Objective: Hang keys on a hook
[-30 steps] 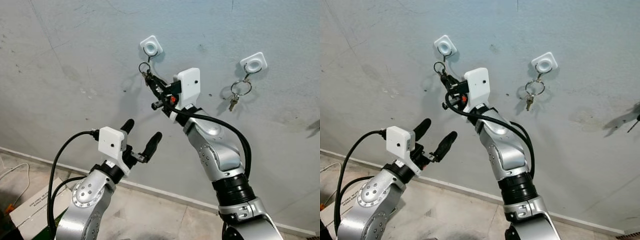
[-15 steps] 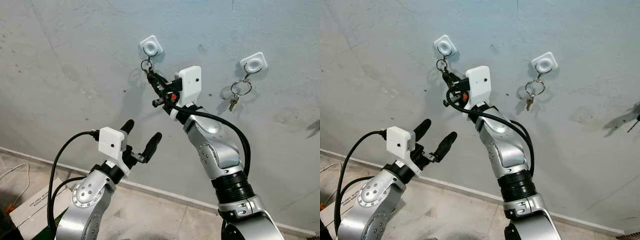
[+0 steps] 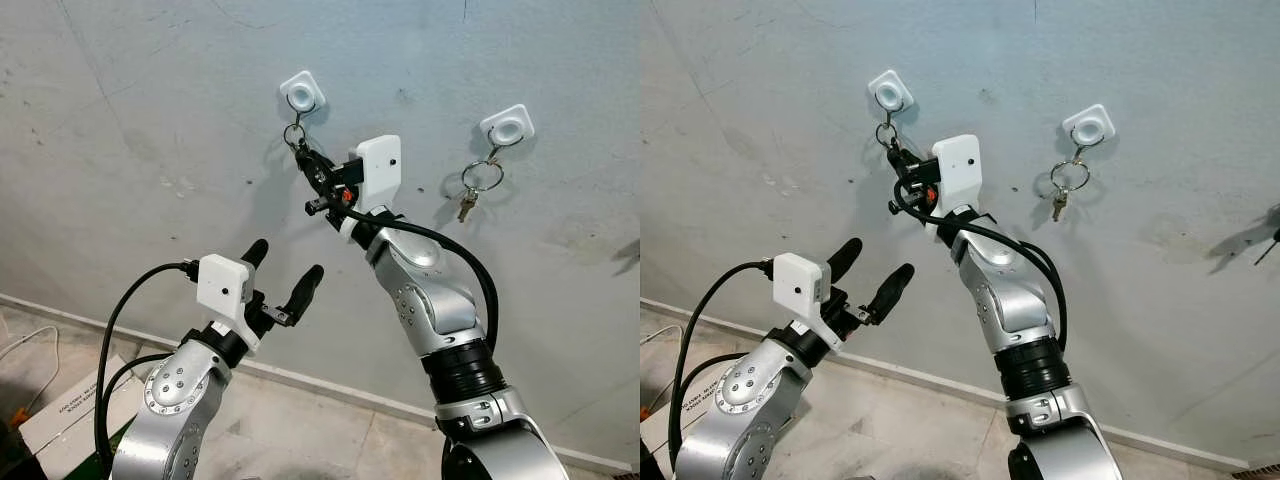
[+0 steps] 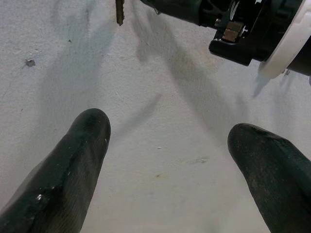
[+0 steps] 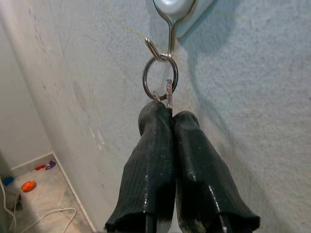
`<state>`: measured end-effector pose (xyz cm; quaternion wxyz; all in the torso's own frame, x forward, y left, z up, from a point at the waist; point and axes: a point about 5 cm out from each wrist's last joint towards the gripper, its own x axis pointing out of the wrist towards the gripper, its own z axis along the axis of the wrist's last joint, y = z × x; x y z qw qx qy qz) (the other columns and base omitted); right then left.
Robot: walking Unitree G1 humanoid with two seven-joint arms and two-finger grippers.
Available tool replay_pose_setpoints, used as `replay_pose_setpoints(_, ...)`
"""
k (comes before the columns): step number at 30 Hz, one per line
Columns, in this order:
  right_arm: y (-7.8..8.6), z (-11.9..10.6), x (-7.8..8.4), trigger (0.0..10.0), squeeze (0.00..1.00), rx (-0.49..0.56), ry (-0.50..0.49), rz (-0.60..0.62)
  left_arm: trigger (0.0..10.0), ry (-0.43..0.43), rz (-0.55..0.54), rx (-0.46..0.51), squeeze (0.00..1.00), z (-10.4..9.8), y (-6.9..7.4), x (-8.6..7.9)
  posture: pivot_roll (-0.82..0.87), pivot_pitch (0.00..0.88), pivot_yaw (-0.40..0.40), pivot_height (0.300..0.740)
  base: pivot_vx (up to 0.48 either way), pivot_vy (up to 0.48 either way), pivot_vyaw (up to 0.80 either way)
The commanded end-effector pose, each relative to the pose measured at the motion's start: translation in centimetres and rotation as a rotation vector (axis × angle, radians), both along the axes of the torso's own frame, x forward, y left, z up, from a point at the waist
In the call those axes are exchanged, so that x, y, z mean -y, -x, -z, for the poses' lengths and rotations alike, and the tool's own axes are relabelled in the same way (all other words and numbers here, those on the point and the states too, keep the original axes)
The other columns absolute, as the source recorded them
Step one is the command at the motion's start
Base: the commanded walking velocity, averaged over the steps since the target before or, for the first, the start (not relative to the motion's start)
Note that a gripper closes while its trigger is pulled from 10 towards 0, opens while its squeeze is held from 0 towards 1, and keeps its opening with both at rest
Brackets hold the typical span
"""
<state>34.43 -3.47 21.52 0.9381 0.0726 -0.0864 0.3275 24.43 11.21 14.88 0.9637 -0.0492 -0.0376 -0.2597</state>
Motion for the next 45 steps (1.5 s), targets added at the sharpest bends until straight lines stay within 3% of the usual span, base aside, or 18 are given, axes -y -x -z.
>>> replay_pose_setpoints(1, 0.0, -0.2, -0.3, 10.0, 0.0, 0.005, 0.0, -0.008, 10.0, -0.012, -0.006, -0.005, 0.0, 0.2, 0.0, -0.1, 0.1, 0.075, 0.004, 0.74, 0.0, 0.0, 0.0)
replay_pose_setpoints(3, 0.0, -0.1, -0.3, 10.0, 0.0, 0.002, -0.002, -0.01, 10.0, -0.012, -0.005, -0.004, 0.0, 0.1, 0.0, -0.1, 0.1, 0.075, 0.008, 0.74, 0.0, 0.0, 0.0)
replay_pose_setpoints(4, 0.0, 0.0, -0.3, 10.0, 0.07, -0.001, -0.002, -0.011, 10.0, -0.012, -0.005, -0.003, 0.0, 0.1, 0.0, -0.1, 0.1, 0.075, 0.008, 0.74, 0.0, 0.0, 0.0)
replay_pose_setpoints(5, 0.0, 0.0, -0.3, 10.0, 0.07, -0.001, -0.002, -0.011, 10.0, -0.012, -0.005, -0.003, 0.0, 0.1, 0.0, -0.1, 0.1, 0.075, 0.008, 0.74, 0.0, 0.0, 0.0)
replay_pose_setpoints(6, 0.0, 0.0, -0.3, 10.0, 1.0, -0.003, -0.004, -0.011, 10.0, -0.012, -0.005, -0.003, 0.0, 0.1, 0.0, -0.1, 0.1, 0.075, 0.008, 0.74, 0.0, 0.0, 0.0)
replay_pose_setpoints(17, -0.1, 0.3, 0.0, 10.0, 1.0, -0.001, 0.002, -0.004, 10.0, -0.011, -0.006, 0.0, 0.0, 0.1, 0.0, -0.1, 0.1, 0.077, 0.007, 0.74, 0.0, 0.0, 0.0)
replay_pose_setpoints(38, -0.7, 3.7, 2.0, 10.0, 1.0, -0.014, 0.142, 0.065, 10.0, 0.001, -0.02, 0.043, 0.0, -1.0, -0.2, -0.4, 0.11, 0.07, 0.003, 0.74, 0.0, 0.0, 0.0)
replay_pose_setpoints(41, -0.5, 4.3, 2.5, 10.0, 1.0, -0.008, 0.179, 0.07, 10.0, 0.0, -0.023, 0.043, 0.0, -1.0, -0.2, -0.4, 0.11, 0.068, 0.003, 0.74, 0.0, 0.0, 0.0)
replay_pose_setpoints(45, -0.2, 5.7, 4.4, 10.0, 1.0, -0.011, 0.265, 0.103, 10.0, -0.002, -0.03, 0.043, 0.0, -1.0, -0.2, -0.6, 0.11, 0.059, 0.002, 0.74, 0.0, 0.0, 0.0)
